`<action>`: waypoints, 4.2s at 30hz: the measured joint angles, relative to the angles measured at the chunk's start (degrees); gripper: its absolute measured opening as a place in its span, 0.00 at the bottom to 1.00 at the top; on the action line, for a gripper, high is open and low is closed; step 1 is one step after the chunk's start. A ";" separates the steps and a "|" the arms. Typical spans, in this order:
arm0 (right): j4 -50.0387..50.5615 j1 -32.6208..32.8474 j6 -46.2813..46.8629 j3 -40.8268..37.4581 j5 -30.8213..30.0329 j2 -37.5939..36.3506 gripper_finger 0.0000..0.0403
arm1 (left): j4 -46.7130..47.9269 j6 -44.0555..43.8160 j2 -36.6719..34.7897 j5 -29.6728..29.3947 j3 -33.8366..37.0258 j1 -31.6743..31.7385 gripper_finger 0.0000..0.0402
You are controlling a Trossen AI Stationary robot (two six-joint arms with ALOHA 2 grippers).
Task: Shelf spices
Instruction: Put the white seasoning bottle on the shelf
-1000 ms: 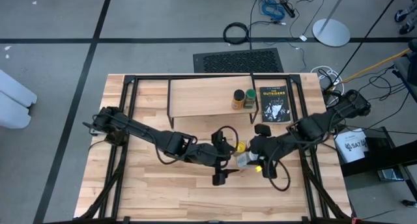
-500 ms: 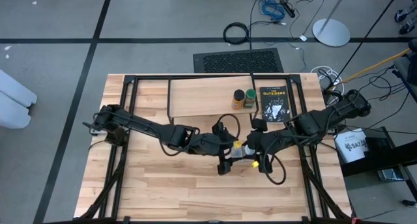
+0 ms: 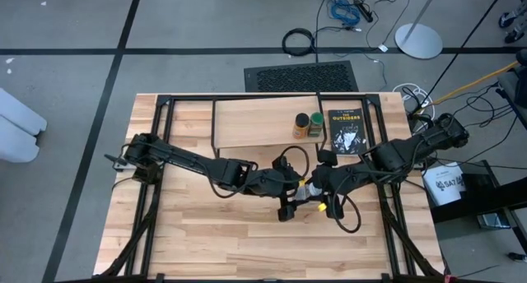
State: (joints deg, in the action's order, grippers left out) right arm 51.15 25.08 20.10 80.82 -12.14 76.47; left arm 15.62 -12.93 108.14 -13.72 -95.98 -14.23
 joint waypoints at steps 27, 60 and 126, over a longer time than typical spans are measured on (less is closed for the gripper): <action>0.18 0.00 1.48 0.00 -1.27 0.37 0.49 | -0.42 1.76 -0.09 1.14 0.00 0.23 0.50; 29.64 1.83 4.12 22.64 -22.45 -0.91 0.81 | 8.19 3.33 -5.09 -0.96 -0.02 0.38 0.53; 18.91 23.04 27.41 2.19 -28.65 -2.95 0.81 | -25.32 15.62 -22.82 24.74 40.00 35.68 0.53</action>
State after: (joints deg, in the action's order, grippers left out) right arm 70.07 48.12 47.51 83.00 -40.79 73.52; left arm -9.69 2.69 85.32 11.03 -55.99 21.45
